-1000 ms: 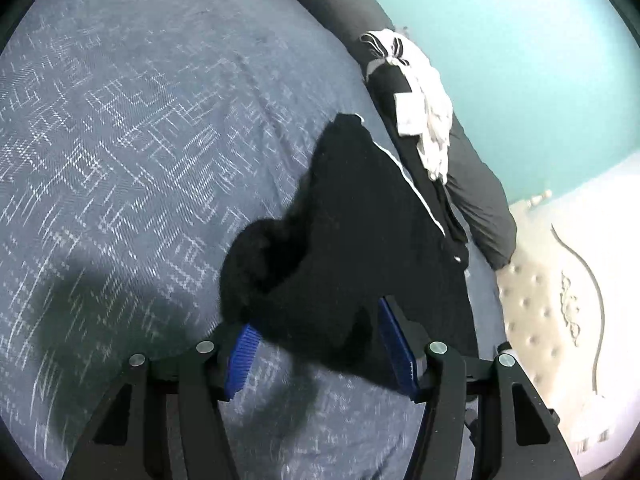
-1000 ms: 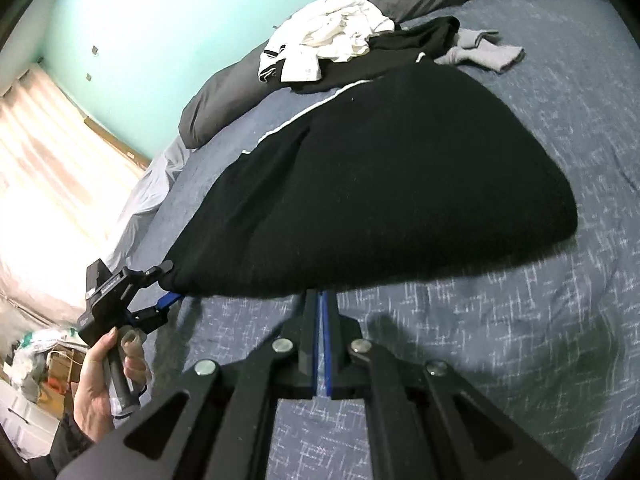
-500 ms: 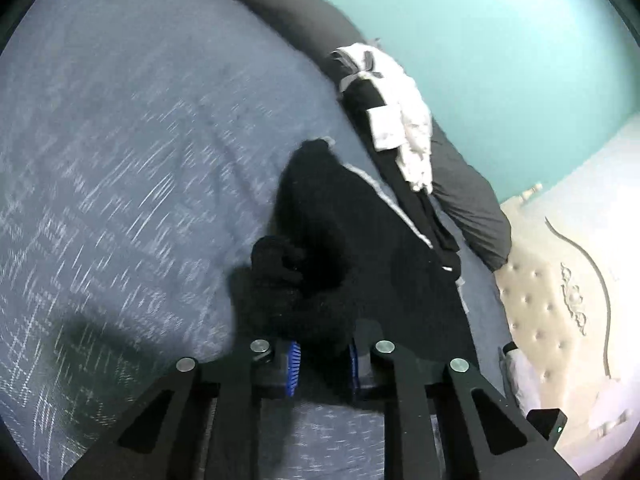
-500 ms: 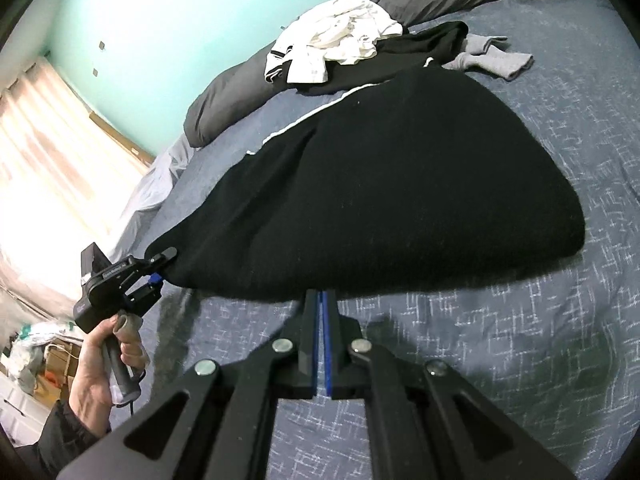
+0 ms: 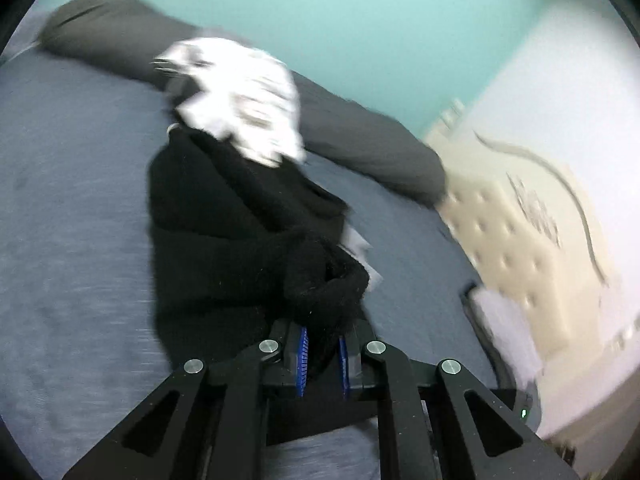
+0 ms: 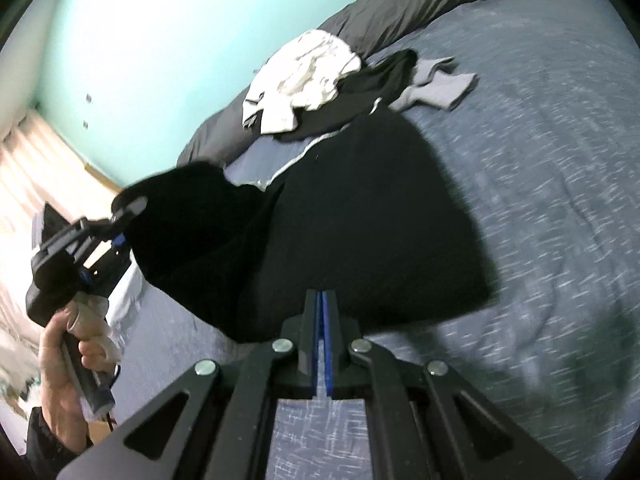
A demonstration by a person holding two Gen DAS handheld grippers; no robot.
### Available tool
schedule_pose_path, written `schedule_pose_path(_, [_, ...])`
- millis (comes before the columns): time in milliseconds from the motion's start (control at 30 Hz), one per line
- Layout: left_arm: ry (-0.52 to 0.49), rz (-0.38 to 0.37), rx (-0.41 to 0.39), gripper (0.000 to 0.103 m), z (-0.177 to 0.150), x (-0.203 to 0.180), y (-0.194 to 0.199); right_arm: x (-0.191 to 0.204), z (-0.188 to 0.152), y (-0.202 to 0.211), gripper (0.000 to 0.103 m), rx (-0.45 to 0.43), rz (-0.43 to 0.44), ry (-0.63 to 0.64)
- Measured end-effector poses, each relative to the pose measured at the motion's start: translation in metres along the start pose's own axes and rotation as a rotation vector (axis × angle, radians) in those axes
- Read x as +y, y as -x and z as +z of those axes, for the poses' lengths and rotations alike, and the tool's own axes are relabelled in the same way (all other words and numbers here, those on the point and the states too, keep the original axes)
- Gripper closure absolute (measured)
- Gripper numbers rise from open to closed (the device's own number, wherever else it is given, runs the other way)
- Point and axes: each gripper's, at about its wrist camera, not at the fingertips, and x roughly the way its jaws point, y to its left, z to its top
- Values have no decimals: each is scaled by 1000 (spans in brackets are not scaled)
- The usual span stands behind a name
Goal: Fold clothes
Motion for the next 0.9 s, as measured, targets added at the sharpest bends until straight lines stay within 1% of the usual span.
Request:
schedule_pose_path(100, [-81, -27, 115, 91, -19, -47, -53, -13, 8, 13, 102, -23, 2, -33])
schedule_pose_path(167, [-125, -24, 221, 91, -42, -66, -92, -23, 11, 19, 102, -30, 4, -57])
schedule_pose_path(267, [-197, 64, 371, 91, -78, -82, -136, -37, 12, 23, 102, -29, 4, -105])
schedule_pose_path(333, [-197, 71, 364, 89, -80, -83, -135, -42, 13, 24, 101, -29, 9, -126])
schedule_pose_path(367, [-191, 64, 352, 87, -76, -84, -129, -45, 14, 25, 101, -29, 13, -136])
schedule_pose_path(433, [-179, 48, 329, 79, -68, -85, -117, -50, 15, 27, 101, -31, 23, -156])
schedule_pose_path(467, [-179, 37, 315, 72, -63, -85, -109, -50, 16, 27, 101, -33, 29, -165])
schedule_pose_path(500, [-178, 26, 301, 67, -58, -85, -101, -51, 17, 27, 100, -35, 38, -174])
schedule_pose_path(567, [-168, 19, 262, 63, -46, -85, -83, -51, 19, 25, 97, -39, 60, -197])
schedule_pose_path(633, [-150, 24, 230, 62, -35, -81, -67, -51, 22, 24, 89, -42, 87, -221])
schedule_pose_path(667, [-139, 29, 215, 62, -31, -75, -58, -52, 23, 23, 77, -45, 104, -233])
schedule_pose_path(700, [-140, 54, 204, 62, -30, -70, -51, -51, 25, 22, 67, -48, 117, -243])
schedule_pose_path(767, [-143, 112, 202, 62, -28, -55, -43, -49, 27, 23, 65, -54, 124, -241])
schedule_pose_path(833, [-134, 162, 212, 62, -29, -38, -40, -44, 30, 19, 59, -49, 138, -230])
schedule_pose_path(867, [-133, 181, 214, 62, -32, -30, -37, -42, 31, 16, 52, -42, 149, -232])
schedule_pose_path(900, [-133, 200, 217, 62, -34, -24, -36, -40, 32, 13, 49, -35, 162, -238])
